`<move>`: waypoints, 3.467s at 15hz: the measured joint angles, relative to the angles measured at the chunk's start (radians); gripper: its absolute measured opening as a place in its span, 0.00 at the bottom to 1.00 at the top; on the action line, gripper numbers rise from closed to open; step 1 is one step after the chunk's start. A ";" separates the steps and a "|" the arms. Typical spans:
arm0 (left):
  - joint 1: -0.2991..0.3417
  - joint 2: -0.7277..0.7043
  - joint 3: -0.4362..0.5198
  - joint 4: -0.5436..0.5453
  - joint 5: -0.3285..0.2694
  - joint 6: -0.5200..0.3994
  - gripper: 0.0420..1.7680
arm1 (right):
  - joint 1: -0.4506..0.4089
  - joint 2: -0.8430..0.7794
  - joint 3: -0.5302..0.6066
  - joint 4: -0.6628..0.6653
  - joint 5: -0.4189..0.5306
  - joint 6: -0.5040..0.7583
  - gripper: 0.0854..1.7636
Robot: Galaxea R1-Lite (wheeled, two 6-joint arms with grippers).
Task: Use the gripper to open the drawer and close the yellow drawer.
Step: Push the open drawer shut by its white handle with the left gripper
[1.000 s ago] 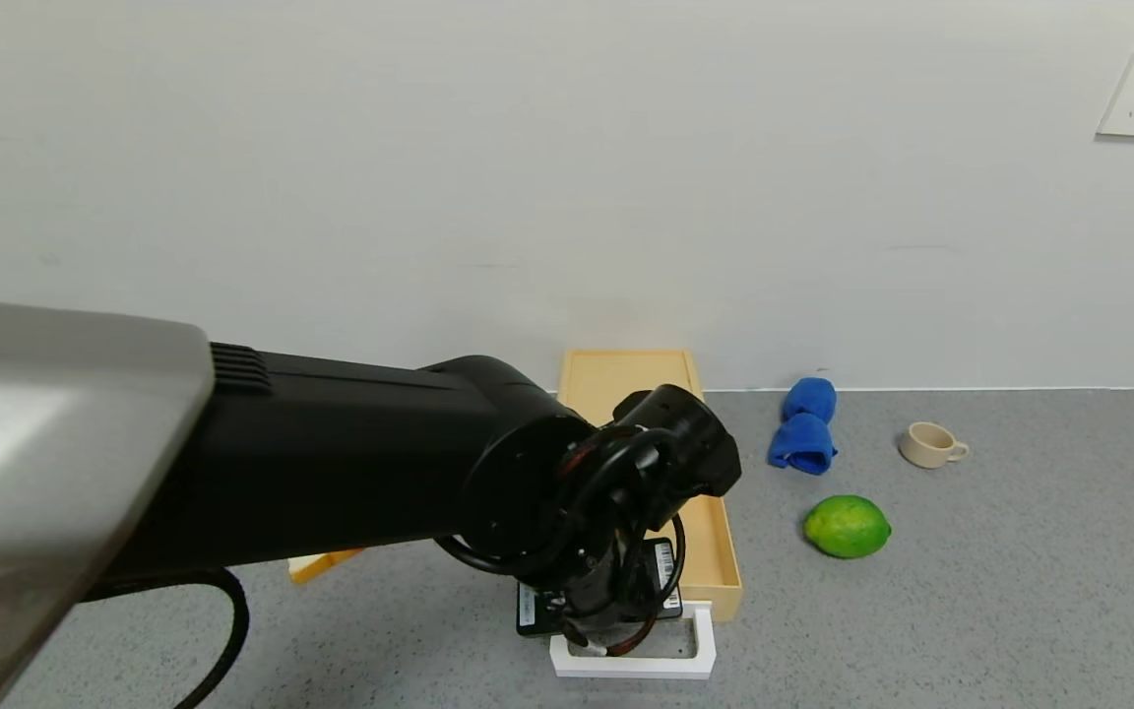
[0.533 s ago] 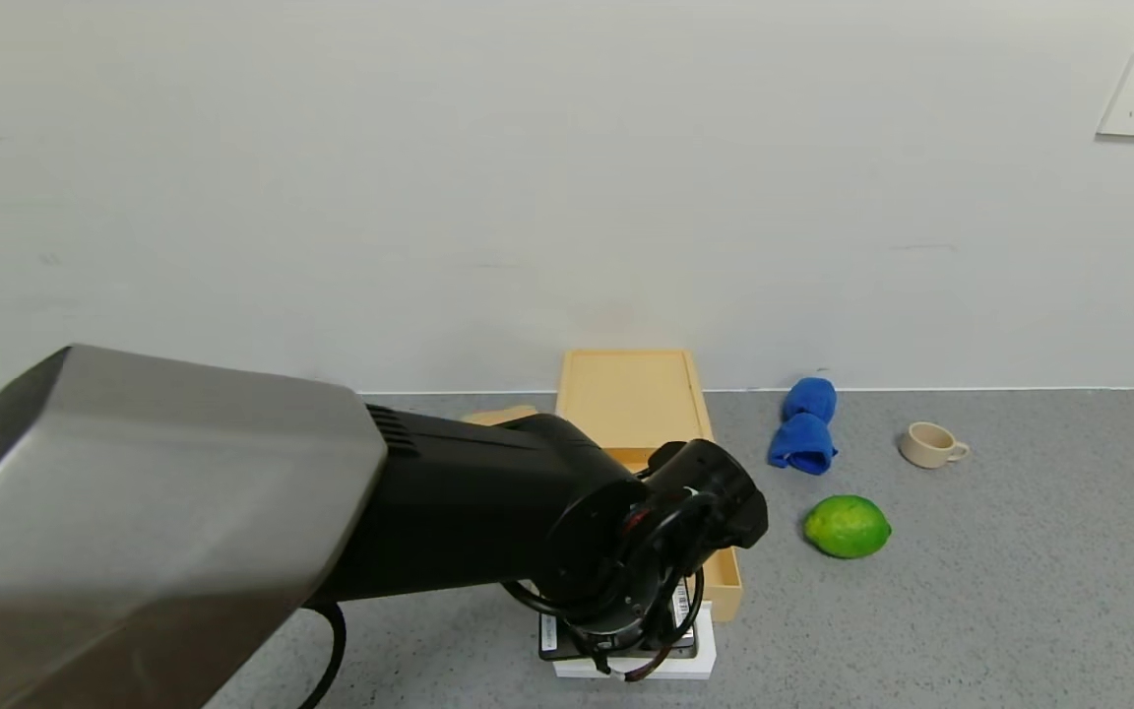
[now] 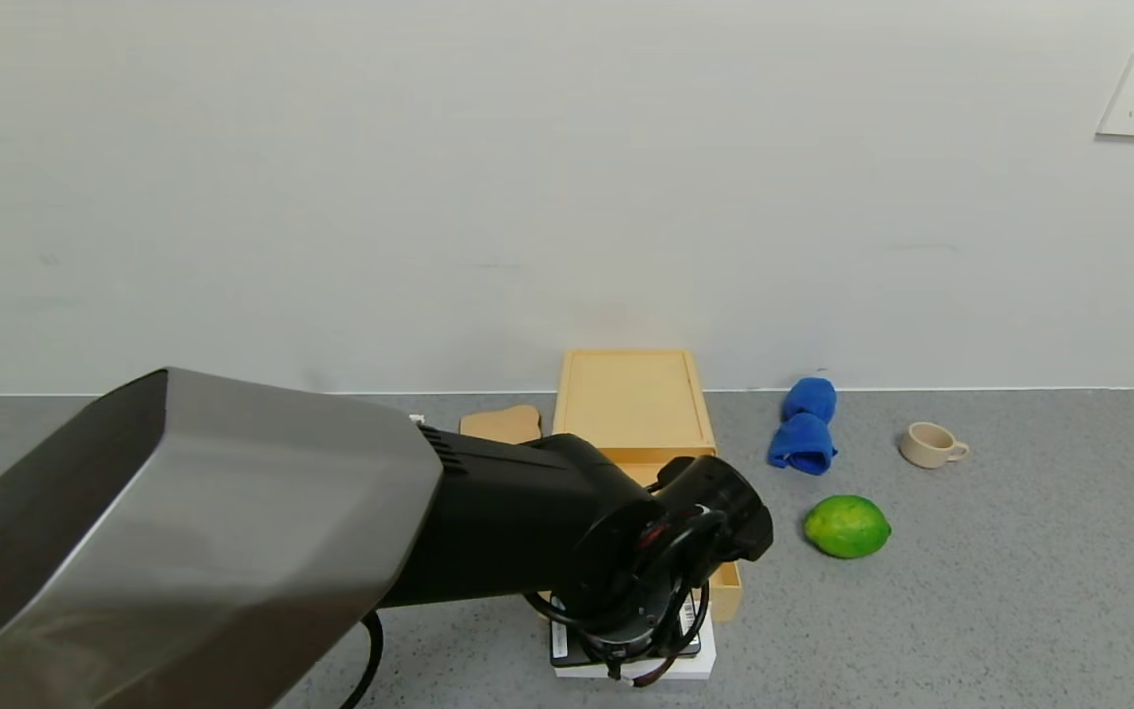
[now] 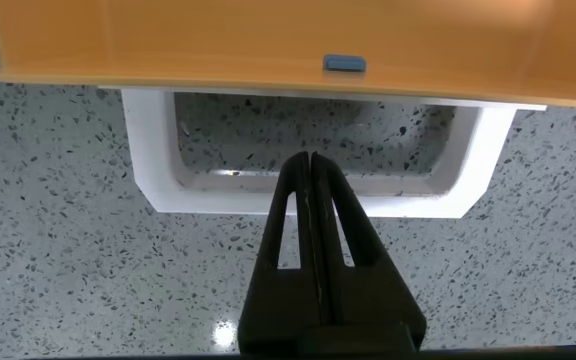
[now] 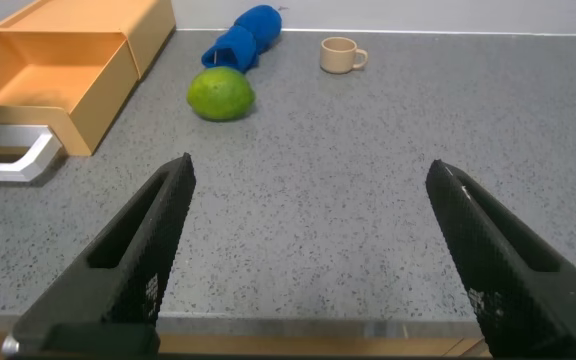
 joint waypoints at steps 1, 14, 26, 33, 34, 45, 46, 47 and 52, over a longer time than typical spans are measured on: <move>0.000 0.006 -0.003 -0.001 -0.002 0.000 0.04 | 0.000 0.000 0.000 0.000 0.000 0.000 0.96; 0.015 0.056 -0.060 -0.035 0.041 0.011 0.04 | 0.000 0.000 0.000 0.000 0.000 0.000 0.96; 0.047 0.080 -0.121 -0.036 0.077 0.079 0.04 | 0.000 0.000 0.000 0.000 0.000 0.000 0.96; 0.076 0.094 -0.136 -0.117 0.080 0.143 0.04 | 0.000 0.000 0.000 0.000 0.000 0.000 0.96; 0.079 0.096 -0.136 -0.124 0.079 0.154 0.04 | 0.000 0.000 0.000 0.000 0.000 0.000 0.96; 0.155 0.151 -0.258 -0.150 0.081 0.260 0.04 | 0.000 0.000 0.000 0.000 0.000 0.000 0.96; 0.160 0.156 -0.270 -0.150 0.081 0.270 0.04 | 0.000 0.000 0.000 0.000 0.000 0.000 0.96; 0.166 0.161 -0.283 -0.150 0.080 0.277 0.04 | 0.000 0.000 0.000 0.000 0.000 0.000 0.96; 0.200 0.190 -0.331 -0.199 0.078 0.341 0.04 | 0.000 0.000 0.000 0.000 0.000 0.000 0.96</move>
